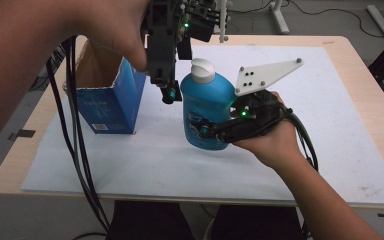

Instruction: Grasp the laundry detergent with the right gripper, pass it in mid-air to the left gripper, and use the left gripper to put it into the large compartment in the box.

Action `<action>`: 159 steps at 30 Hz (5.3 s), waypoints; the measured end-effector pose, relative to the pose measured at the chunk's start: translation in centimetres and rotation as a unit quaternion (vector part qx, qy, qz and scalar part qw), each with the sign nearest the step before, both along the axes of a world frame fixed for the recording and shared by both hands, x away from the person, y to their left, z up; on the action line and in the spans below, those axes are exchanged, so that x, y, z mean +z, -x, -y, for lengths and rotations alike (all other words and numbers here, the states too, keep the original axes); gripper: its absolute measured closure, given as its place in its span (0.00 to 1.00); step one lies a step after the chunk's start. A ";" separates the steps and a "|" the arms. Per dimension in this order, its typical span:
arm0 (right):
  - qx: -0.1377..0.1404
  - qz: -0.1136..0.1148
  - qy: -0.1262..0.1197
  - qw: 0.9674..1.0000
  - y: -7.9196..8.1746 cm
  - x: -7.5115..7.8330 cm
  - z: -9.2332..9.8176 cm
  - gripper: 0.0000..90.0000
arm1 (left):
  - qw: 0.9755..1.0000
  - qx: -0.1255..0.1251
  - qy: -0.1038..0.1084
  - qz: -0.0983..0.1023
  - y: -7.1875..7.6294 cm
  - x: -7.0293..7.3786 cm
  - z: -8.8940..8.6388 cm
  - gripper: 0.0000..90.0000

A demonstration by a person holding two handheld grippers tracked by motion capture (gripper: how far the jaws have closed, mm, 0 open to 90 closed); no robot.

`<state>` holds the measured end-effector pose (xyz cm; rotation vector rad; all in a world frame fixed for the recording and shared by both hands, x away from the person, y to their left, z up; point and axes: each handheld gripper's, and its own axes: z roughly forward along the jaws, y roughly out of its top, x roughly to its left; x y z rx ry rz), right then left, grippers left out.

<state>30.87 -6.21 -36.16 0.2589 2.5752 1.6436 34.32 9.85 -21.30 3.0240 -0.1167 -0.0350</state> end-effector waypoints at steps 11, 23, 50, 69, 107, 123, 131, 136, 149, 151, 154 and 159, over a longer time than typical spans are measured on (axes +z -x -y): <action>0.044 -0.006 0.007 0.999 -1.0 2.0 -1.3 0.51 | 1.000 0.000 -0.009 -0.003 0.7 0.2 1.6 0.02; 0.067 -0.021 0.006 0.998 -1.2 2.5 -1.9 0.51 | 0.999 0.016 -0.027 -0.008 1.0 0.5 2.5 0.02; 0.071 -0.027 -0.015 0.997 -1.6 2.5 -1.6 0.52 | 0.998 0.028 -0.047 -0.008 0.8 0.1 2.9 0.13; 0.072 -0.030 -0.017 0.997 -1.5 2.4 -1.7 0.52 | 0.998 0.031 -0.055 -0.008 0.8 0.0 3.0 0.20; 0.079 -0.026 -0.025 0.996 -1.5 2.3 -1.7 0.51 | 0.997 0.040 -0.057 -0.023 0.9 0.0 3.3 0.44; 0.089 -0.027 -0.017 0.995 -1.2 2.4 -1.2 0.25 | 0.997 0.044 -0.050 -0.029 0.8 0.1 3.3 0.44; 0.063 -0.022 0.004 0.998 -1.3 2.9 0.5 0.14 | 0.997 0.055 -0.054 -0.028 0.4 0.3 2.8 0.44; 0.052 -0.014 0.009 0.998 -1.4 3.3 1.2 0.13 | 0.996 0.062 -0.055 -0.029 0.2 0.5 2.4 0.44; 0.023 0.022 0.054 0.998 -1.6 5.5 3.0 0.01 | 0.993 0.101 -0.056 -0.032 -0.6 1.3 0.9 0.44; 0.021 0.032 0.080 0.996 -1.7 6.0 3.2 0.01 | 0.991 0.112 -0.060 -0.032 -0.8 1.5 0.5 0.44; 0.025 0.046 0.128 0.990 -1.9 6.8 3.6 0.01 | 0.988 0.140 -0.059 -0.030 -1.0 2.0 0.0 0.43; 0.032 0.057 0.213 0.975 -2.3 8.2 4.4 0.01 | 0.977 0.205 -0.054 -0.036 -1.6 3.3 -1.2 0.43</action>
